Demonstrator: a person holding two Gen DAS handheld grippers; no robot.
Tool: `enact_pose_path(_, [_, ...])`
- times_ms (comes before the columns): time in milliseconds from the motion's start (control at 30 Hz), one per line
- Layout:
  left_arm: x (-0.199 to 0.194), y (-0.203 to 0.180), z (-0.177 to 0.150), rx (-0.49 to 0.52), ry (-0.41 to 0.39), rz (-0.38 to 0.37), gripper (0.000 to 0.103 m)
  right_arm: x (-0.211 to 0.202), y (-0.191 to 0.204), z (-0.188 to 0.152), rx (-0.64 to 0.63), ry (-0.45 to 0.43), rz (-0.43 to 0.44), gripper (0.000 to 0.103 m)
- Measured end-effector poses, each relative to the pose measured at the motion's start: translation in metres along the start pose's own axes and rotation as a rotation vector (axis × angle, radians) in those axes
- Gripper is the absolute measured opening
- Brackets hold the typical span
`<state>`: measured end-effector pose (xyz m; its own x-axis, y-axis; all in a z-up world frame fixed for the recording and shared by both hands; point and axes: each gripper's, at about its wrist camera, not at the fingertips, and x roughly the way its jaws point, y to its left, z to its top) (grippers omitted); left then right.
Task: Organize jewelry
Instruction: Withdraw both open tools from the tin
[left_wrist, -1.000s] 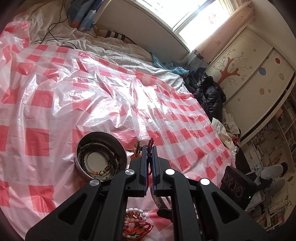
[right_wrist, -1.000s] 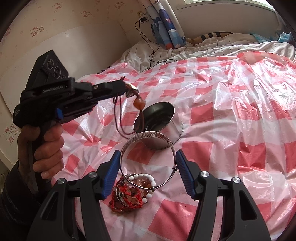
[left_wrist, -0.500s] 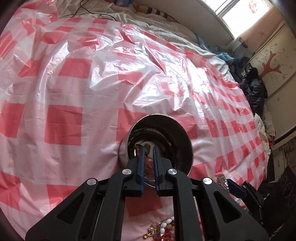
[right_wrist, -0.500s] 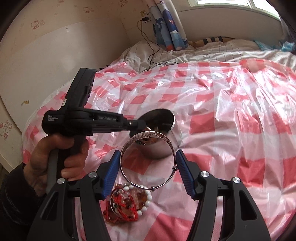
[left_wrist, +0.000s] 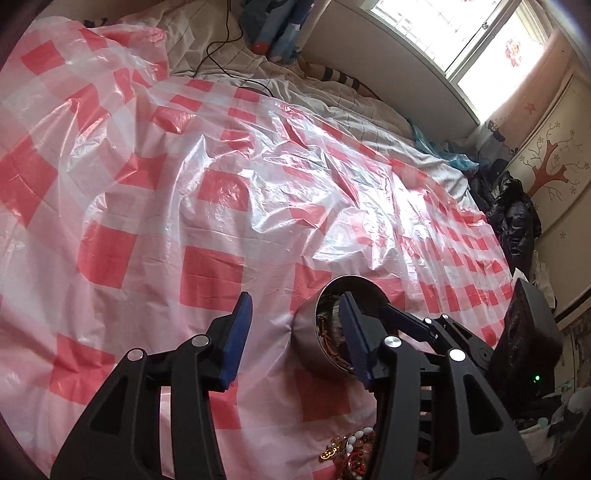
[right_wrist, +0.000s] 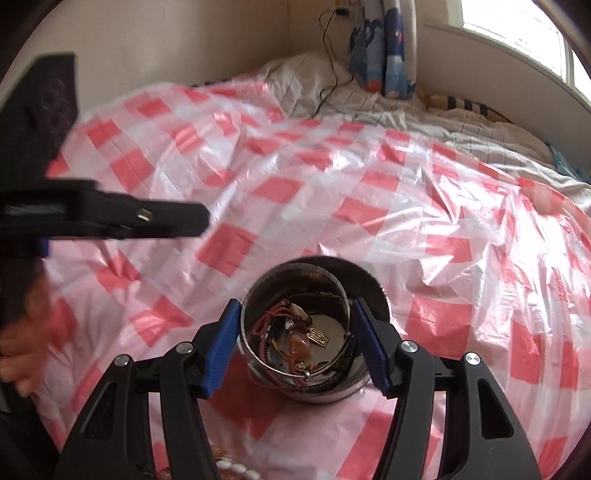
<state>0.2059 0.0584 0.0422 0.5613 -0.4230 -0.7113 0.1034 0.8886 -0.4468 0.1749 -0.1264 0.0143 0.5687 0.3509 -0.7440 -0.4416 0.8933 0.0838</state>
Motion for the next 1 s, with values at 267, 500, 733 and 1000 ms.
enact_pose_path(267, [-0.004, 0.004, -0.003, -0.006, -0.001, 0.001, 0.052, -0.004, 0.001, 0.008, -0.140, 0.022, -0.029, 0.068])
enact_pose_path(500, [-0.002, -0.009, -0.013, 0.042, 0.030, 0.011, 0.054, -0.043, -0.029, -0.010, 0.024, -0.018, -0.076, 0.081])
enact_pose_path(733, [-0.010, -0.039, -0.040, 0.184, 0.006, 0.098, 0.068, -0.077, -0.031, -0.076, 0.187, 0.011, -0.085, 0.088])
enact_pose_path(1000, [-0.036, -0.052, -0.074, 0.329, -0.126, 0.315, 0.087, -0.082, -0.016, -0.093, 0.232, -0.013, -0.041, 0.090])
